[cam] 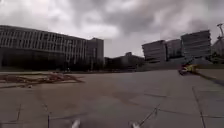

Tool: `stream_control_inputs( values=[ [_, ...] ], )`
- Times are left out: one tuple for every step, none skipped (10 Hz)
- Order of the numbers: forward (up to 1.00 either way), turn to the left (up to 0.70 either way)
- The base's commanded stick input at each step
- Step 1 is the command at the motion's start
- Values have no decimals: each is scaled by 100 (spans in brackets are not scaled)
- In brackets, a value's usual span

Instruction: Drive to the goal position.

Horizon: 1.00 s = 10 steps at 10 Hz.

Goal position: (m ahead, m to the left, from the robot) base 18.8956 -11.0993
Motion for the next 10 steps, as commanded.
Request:
stream_control_inputs(
  values=[
    [100,0],
    [100,0],
    [100,0],
    [100,0],
    [100,0],
    [100,0],
    [100,0],
    [100,-21],
    [100,-12],
    [100,-1]
  ],
)
